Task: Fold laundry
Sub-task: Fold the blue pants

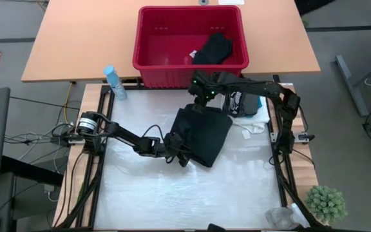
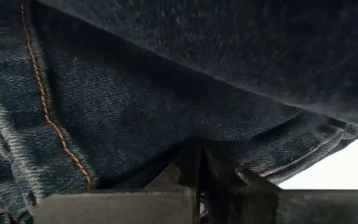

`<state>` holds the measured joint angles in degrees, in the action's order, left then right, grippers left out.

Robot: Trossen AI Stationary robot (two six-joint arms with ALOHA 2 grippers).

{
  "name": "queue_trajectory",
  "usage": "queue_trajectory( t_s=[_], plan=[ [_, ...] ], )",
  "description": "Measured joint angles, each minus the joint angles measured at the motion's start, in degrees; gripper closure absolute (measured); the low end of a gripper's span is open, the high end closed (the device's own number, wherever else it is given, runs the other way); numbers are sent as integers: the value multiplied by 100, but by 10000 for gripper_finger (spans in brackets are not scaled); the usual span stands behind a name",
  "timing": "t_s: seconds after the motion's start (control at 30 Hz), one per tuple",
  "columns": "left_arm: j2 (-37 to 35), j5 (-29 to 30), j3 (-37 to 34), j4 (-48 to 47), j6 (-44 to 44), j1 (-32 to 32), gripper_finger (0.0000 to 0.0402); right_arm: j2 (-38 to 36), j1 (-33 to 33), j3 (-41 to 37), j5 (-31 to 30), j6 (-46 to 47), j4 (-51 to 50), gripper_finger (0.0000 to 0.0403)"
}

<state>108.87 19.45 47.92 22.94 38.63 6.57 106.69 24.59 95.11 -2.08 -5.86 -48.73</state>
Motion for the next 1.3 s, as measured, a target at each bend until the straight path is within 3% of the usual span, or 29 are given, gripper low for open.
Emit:
queue_trajectory(
  t_s=[0.13, 0.27, 0.43, 0.63, 0.77, 0.9, 1.03, 1.3],
  plan=[
    [-46, -61, 0, 46, 61, -7, 402, -4, 69, 387, 82, 96, -446, 237],
    [-58, -121, 0, 48, 105, -7, 401, -234, 0, 693, 598, 302, -1210, 233],
    [-58, -106, 0, 85, 96, -6, 401, -810, -270, 154, 924, 404, -1584, 253],
    [-58, -102, 0, 90, 111, -11, 402, -1870, -727, -1507, 1339, 1182, -131, 276],
    [-60, -111, 0, 102, 116, -13, 401, -2142, -1025, -2434, 1330, 1826, 1065, 285],
    [-96, -222, -2, 121, 121, -22, 402, -2120, -1236, -2851, 1219, 2091, 1394, 289],
    [-167, -283, -2, 115, 124, -26, 401, -2106, -1361, -3296, 553, 2103, 1863, 291],
    [-732, -332, 56, 28, -99, -46, 401, -1690, -1105, -3693, 484, 2063, 2522, 292]
  ],
)
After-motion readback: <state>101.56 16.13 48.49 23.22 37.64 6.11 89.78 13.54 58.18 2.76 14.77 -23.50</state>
